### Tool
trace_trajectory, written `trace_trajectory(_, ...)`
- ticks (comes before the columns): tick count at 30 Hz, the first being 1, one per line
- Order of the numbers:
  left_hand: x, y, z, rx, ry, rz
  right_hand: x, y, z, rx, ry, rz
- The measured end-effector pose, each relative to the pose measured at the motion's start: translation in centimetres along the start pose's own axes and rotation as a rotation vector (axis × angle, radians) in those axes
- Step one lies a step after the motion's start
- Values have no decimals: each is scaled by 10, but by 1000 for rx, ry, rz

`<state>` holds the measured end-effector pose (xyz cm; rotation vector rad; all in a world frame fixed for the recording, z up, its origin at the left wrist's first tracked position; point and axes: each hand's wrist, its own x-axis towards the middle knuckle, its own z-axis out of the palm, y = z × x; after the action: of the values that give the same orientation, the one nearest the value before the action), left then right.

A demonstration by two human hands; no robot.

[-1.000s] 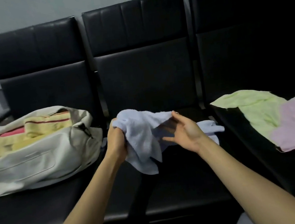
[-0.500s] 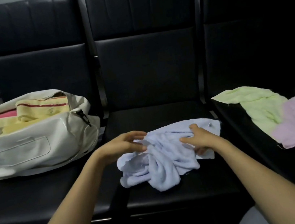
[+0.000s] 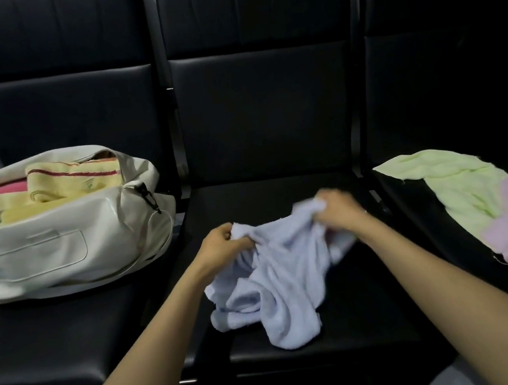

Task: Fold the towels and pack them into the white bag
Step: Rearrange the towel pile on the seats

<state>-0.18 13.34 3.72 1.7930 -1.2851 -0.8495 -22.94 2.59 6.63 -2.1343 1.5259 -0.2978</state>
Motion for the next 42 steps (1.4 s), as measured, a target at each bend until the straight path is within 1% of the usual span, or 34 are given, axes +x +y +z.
trace_trajectory(1,2,0,-2,-41,31,-16,7,-6,-11,117,219,-62)
trace_trajectory(2,5,-1,-4,-68,42,-62,5,-16,-22,269,303,-129)
trace_trajectory(3,8,-4,-6,-87,28,-134,5,-22,-25,343,290,-179)
trace_trajectory(4,9,-6,-8,-89,-4,-223,-1,-28,-26,314,247,-206)
trace_trajectory(6,7,-12,-10,-69,-113,-387,-8,-31,-10,91,86,-175)
trace_trajectory(7,5,-14,-10,-66,-144,-418,-10,-27,4,41,0,-141)
trace_trajectory(9,3,-14,-11,0,-168,-447,-19,-18,34,75,-126,-53)
trace_trajectory(10,1,-12,-12,63,-171,-451,-25,-16,46,65,-163,-30)
trace_trajectory(12,-1,-14,-12,78,-172,-457,-33,-15,66,-19,-149,3)
trace_trajectory(14,-3,-13,-13,-59,-121,-406,-37,-14,77,-94,-88,87)
trace_trajectory(16,-8,-8,-16,-288,-78,-316,-36,-10,78,-138,-93,118)
trace_trajectory(17,-10,-5,-19,-415,-65,-280,-35,-6,76,-77,-86,93)
trace_trajectory(18,-11,-3,-24,-526,-46,-257,-35,-4,69,70,-65,85)
trace_trajectory(19,-12,0,-28,-597,-30,-243,-36,0,59,287,-32,89)
trace_trajectory(20,-14,0,-32,-571,-13,-246,-39,1,44,489,-1,119)
trace_trajectory(21,-17,0,-35,-422,2,-258,-39,8,31,634,11,156)
trace_trajectory(22,-19,-5,-38,-139,-4,-275,-42,13,18,701,0,166)
trace_trajectory(23,-23,-10,-39,155,-49,-293,-45,20,8,680,-25,164)
trace_trajectory(24,-26,-14,-38,379,-123,-301,-48,27,3,605,-54,158)
trace_trajectory(25,-29,-17,-35,521,-191,-308,-50,33,1,474,-63,177)
trace_trajectory(26,-29,-22,-32,572,-205,-301,-53,37,1,348,-81,226)
trace_trajectory(28,-27,-25,-29,583,-75,-195,-53,42,7,89,-97,302)
trace_trajectory(29,-28,-22,-29,560,-6,-124,-54,40,9,28,-77,286)
trace_trajectory(30,-27,-20,-28,498,12,-79,-56,36,10,-9,-31,227)
trace_trajectory(31,-27,-16,-27,422,-35,-52,-59,31,10,-20,7,136)
trace_trajectory(32,-28,-12,-27,341,-140,-50,-61,27,11,-17,5,40)
trace_trajectory(33,-30,-9,-25,319,-286,-58,-64,24,11,-12,-50,-60)
trace_trajectory(35,-36,-4,-19,449,-558,-89,-74,17,18,-21,-293,-181)
trace_trajectory(36,-35,-7,-15,573,-605,-72,-77,14,22,-75,-389,-225)
trace_trajectory(37,-32,-11,-10,663,-585,-21,-78,13,28,-147,-427,-275)
trace_trajectory(38,-29,-14,-7,688,-532,41,-76,14,33,-210,-398,-324)
trace_trajectory(39,-27,-15,-4,647,-468,104,-73,14,37,-220,-336,-364)
trace_trajectory(40,-27,-14,-3,557,-420,137,-71,15,40,-186,-278,-381)
trace_trajectory(42,-26,-8,-4,297,-277,118,-69,14,40,-22,-218,-318)
